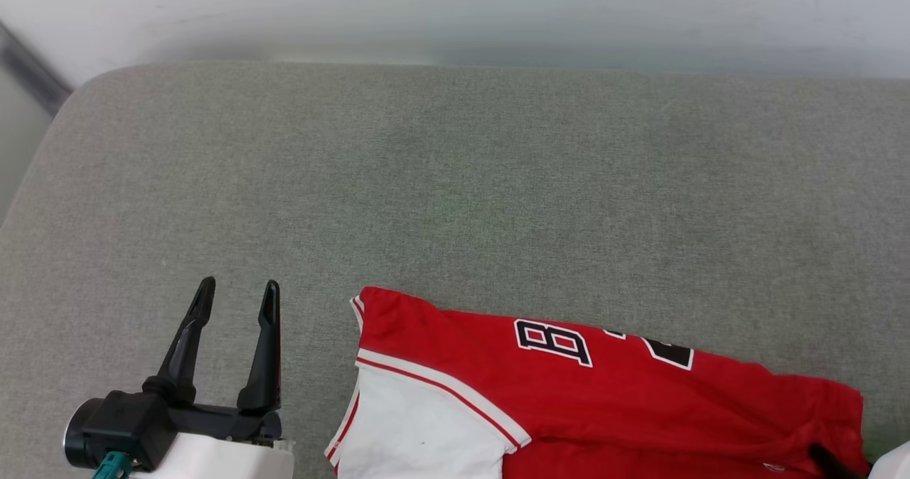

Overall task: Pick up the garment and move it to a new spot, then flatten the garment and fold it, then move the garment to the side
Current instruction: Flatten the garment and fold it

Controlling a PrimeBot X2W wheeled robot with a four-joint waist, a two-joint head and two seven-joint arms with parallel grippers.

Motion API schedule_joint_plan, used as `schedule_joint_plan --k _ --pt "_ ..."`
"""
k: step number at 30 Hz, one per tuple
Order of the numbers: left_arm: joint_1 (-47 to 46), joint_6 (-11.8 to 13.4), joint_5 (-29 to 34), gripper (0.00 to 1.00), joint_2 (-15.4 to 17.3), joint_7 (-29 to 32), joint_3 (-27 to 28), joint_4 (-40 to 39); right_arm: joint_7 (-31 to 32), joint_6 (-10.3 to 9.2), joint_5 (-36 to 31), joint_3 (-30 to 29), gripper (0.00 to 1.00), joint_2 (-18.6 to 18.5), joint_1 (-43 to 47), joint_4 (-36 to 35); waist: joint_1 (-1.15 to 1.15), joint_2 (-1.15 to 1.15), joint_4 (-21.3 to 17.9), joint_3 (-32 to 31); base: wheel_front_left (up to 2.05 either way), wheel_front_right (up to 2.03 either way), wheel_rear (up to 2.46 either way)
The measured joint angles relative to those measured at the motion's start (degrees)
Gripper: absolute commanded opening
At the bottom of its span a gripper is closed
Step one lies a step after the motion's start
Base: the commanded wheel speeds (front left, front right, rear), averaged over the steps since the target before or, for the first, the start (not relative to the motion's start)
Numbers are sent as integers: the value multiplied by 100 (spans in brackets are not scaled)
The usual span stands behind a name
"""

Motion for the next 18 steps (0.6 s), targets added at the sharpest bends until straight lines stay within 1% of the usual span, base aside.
schedule_joint_plan --k 6,13,14,15,16,18 --pt "-73 -59 81 100 -76 0 60 33 -79 0 -53 127 100 -56 -80 388 0 0 94 83 0 0 0" --pt "-95 -86 91 100 -90 -1 52 82 -252 -48 280 461 100 -118 -201 606 -1 0 113 105 0 0 0" --pt "-94 -87 92 100 -77 -1 32 91 -266 -49 312 517 89 -126 -213 628 -1 0 105 97 0 0 0" --pt "-94 -90 91 100 -57 -1 8 99 -301 -49 322 577 40 -153 -215 649 -1 0 95 84 0 0 0" --pt "-91 -90 91 100 -41 -1 -4 108 -333 -49 322 622 0 -176 -215 667 -1 0 85 67 0 0 0" --pt "-83 -90 90 100 -14 -1 -11 124 -420 -48 331 701 0 -199 -220 706 0 0 60 26 0 0 0"
